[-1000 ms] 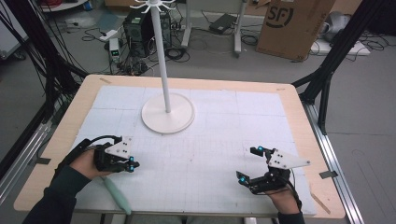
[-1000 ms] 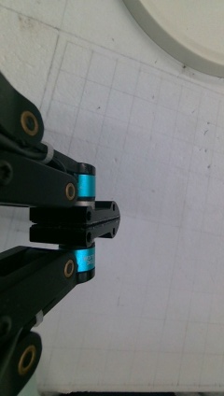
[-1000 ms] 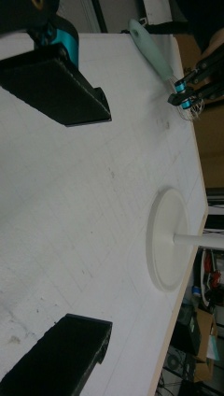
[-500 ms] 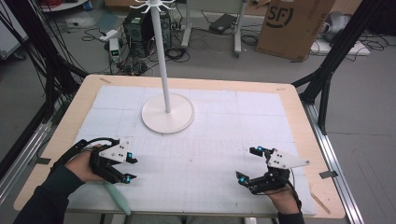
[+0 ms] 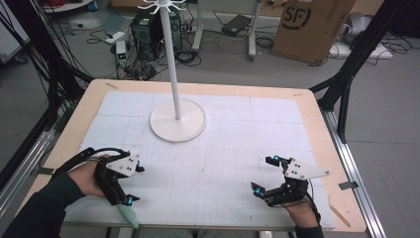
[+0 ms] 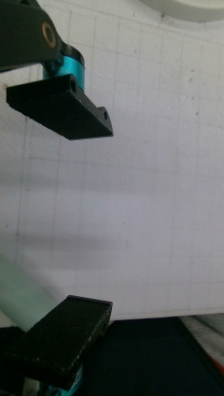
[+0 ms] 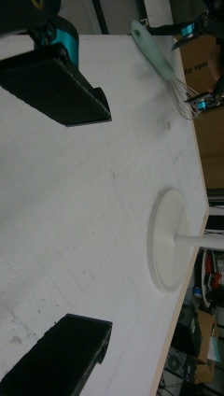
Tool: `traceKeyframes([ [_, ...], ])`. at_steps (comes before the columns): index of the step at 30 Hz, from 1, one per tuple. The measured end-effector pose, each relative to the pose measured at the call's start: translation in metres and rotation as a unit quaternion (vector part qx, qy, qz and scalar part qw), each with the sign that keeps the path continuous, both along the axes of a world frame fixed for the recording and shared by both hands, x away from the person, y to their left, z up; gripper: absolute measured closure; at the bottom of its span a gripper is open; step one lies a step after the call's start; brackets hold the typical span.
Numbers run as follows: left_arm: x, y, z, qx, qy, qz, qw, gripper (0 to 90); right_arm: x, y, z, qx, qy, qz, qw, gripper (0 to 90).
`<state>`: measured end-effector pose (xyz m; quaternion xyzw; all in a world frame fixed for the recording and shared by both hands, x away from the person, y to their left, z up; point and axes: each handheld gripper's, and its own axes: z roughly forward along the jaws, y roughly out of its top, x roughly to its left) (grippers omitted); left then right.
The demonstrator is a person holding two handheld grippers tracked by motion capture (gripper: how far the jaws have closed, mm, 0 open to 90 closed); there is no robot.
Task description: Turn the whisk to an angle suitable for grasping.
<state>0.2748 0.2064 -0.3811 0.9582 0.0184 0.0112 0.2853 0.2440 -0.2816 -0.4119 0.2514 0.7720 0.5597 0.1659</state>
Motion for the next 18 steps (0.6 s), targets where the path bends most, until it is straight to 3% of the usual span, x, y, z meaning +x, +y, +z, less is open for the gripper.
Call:
traceKeyframes([
  [9, -0.015, 0.001, -0.001, 0.054, -0.003, -0.041, 0.9977, 19.7, 0.001, 0.0, 0.0, 0.001, 0.0, 0.001, 1.0, 1.3],
  [15, -0.021, -0.001, -0.007, 0.104, 0.005, -0.067, 0.9923, 21.8, 0.001, 0.001, 0.0, 0.001, 0.001, 0.003, 1.0, 1.3],
  [18, -0.022, 0.001, -0.008, 0.118, -0.001, -0.065, 0.9909, 23.2, 0.0, 0.0, 0.0, 0.004, -0.001, 0.011, 0.9999, 1.2],
])
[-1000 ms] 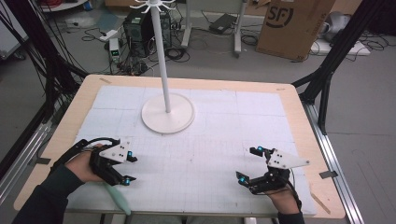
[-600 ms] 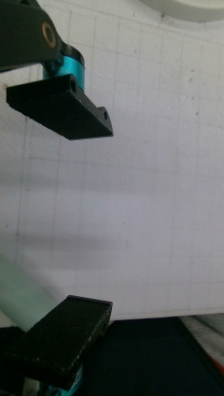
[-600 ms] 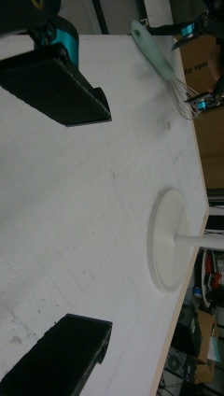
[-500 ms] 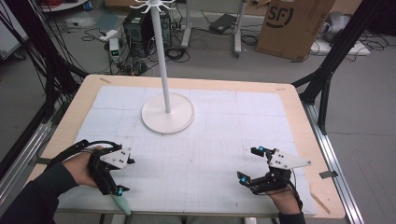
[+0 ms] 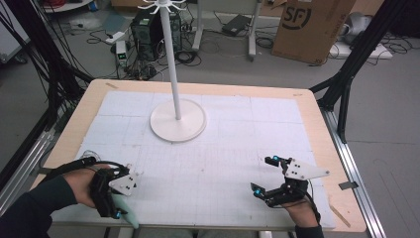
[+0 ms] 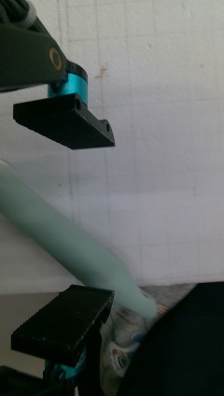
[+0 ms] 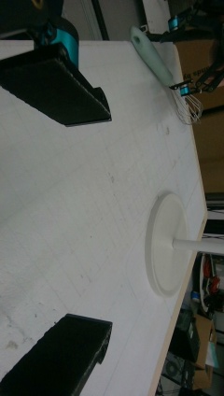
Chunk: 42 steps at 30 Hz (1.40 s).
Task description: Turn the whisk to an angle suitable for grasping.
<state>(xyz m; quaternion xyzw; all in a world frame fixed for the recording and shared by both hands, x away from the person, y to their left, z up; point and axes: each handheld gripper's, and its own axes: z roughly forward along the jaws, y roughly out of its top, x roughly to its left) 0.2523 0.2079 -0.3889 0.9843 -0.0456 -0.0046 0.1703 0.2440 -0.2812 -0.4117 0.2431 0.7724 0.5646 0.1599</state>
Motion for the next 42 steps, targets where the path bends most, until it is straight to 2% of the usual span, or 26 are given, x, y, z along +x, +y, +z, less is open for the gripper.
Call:
traceKeyframes([
  [5, -0.001, 0.004, 0.002, 0.011, -0.001, -0.002, 0.9999, 24.4, 0.0, 0.0, 0.0, 0.001, 0.004, 0.0, 1.0, 1.2],
  [9, -0.002, 0.004, -0.001, 0.032, 0.001, -0.009, 0.9994, 25.8, 0.001, 0.001, 0.0, 0.002, 0.004, 0.002, 1.0, 1.3],
  [16, -0.001, 0.008, -0.005, 0.067, -0.015, -0.02, 0.9974, 31.6, 0.0, 0.0, 0.0, 0.003, 0.004, 0.001, 1.0, 1.2],
  [23, 0.0, 0.009, -0.007, 0.08, -0.019, -0.026, 0.9963, 37.4, 0.001, 0.001, 0.0, 0.003, 0.002, 0.005, 1.0, 1.2],
  [27, 0.001, 0.008, -0.008, 0.093, -0.02, -0.025, 0.9951, 39.9, 0.0, 0.001, 0.002, 0.015, 0.003, 0.012, 0.9998, 0.4],
  [35, 0.002, 0.007, -0.013, 0.112, -0.028, -0.03, 0.9928, 41.6, 0.0, 0.0, 0.002, 0.015, 0.004, 0.011, 0.9998, 0.4],
  [42, 0.004, 0.005, -0.013, 0.114, -0.028, -0.025, 0.9928, 48.6, 0.0, 0.0, 0.002, 0.015, 0.005, 0.01, 0.9998, 0.4],
])
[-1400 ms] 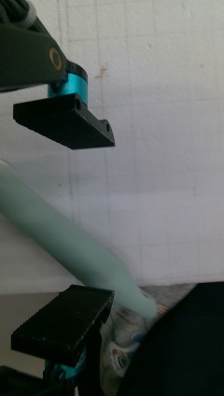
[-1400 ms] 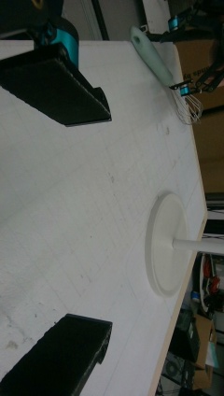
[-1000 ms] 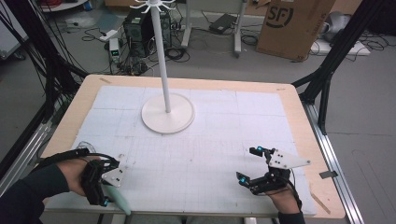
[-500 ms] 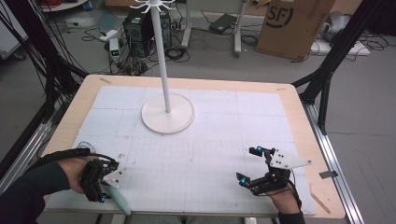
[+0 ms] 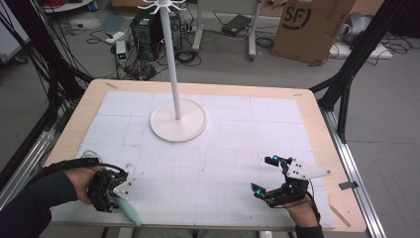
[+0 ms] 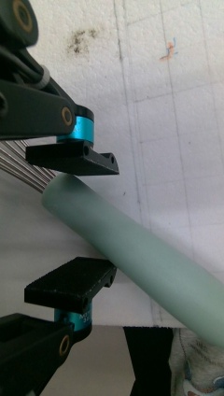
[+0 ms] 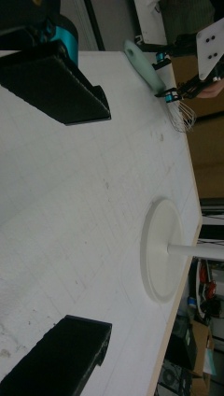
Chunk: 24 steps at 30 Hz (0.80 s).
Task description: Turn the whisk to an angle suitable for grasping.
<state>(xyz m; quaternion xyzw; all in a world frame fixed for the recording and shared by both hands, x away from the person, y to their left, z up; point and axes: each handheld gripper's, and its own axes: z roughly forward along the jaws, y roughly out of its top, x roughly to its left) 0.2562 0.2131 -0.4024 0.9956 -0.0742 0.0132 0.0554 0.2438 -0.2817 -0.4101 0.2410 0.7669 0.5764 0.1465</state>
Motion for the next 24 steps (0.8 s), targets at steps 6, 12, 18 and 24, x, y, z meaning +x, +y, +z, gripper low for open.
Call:
traceKeyframes([
  [6, 0.001, -0.001, -0.001, 0.002, -0.004, 0.004, 1.0, 52.3, 0.0, -0.001, 0.0, -0.001, -0.003, -0.002, 1.0, 0.4],
  [12, 0.004, -0.004, -0.001, -0.003, -0.005, 0.019, 0.9998, 57.6, 0.0, -0.001, 0.0, 0.001, -0.001, -0.002, 1.0, 0.4],
  [18, 0.015, -0.01, 0.0, -0.003, 0.0, 0.062, 0.9981, 66.9, 0.0, -0.002, 0.0, 0.0, -0.002, -0.005, 1.0, 0.4],
  [24, 0.026, -0.016, 0.0, -0.011, 0.018, 0.099, 0.9949, 69.6, 0.0, -0.003, 0.0, 0.0, 0.0, -0.005, 1.0, 0.5],
])
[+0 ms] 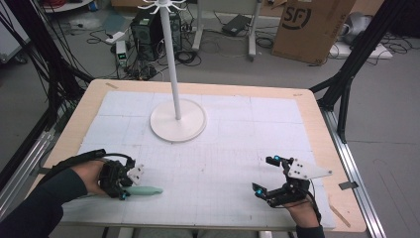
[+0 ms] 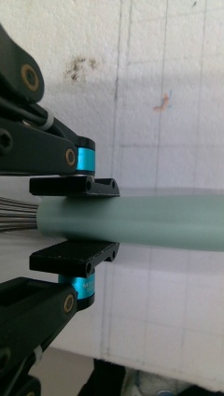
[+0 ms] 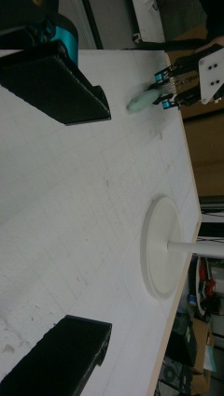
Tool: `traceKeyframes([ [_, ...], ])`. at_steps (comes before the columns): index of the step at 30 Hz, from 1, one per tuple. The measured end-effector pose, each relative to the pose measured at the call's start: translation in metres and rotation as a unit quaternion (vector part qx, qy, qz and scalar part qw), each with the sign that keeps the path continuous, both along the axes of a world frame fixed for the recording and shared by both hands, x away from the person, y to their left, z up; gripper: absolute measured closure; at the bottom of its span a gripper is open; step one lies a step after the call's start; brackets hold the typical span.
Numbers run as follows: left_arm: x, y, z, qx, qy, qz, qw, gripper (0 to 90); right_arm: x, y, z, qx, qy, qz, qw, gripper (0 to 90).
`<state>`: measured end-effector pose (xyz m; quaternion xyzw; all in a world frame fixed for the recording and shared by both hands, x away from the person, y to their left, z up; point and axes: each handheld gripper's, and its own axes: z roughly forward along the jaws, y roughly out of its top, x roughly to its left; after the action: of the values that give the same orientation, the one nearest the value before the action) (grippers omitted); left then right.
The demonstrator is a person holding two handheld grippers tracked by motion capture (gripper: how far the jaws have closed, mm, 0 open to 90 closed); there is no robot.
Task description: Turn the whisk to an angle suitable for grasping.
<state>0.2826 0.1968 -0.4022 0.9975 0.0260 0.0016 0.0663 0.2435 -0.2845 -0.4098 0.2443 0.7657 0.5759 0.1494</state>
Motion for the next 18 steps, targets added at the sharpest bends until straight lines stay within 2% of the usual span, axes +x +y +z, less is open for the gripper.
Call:
traceKeyframes([
  [8, 0.011, -0.01, 0.0, -0.011, 0.011, 0.02, 0.9997, 69.6, 0.0, 0.0, 0.0, 0.001, 0.001, 0.0, 1.0, 0.5],
  [18, 0.02, -0.021, -0.001, -0.024, 0.02, 0.012, 0.9994, 69.4, 0.0, -0.002, 0.0, 0.003, 0.001, -0.002, 1.0, 0.5],
])
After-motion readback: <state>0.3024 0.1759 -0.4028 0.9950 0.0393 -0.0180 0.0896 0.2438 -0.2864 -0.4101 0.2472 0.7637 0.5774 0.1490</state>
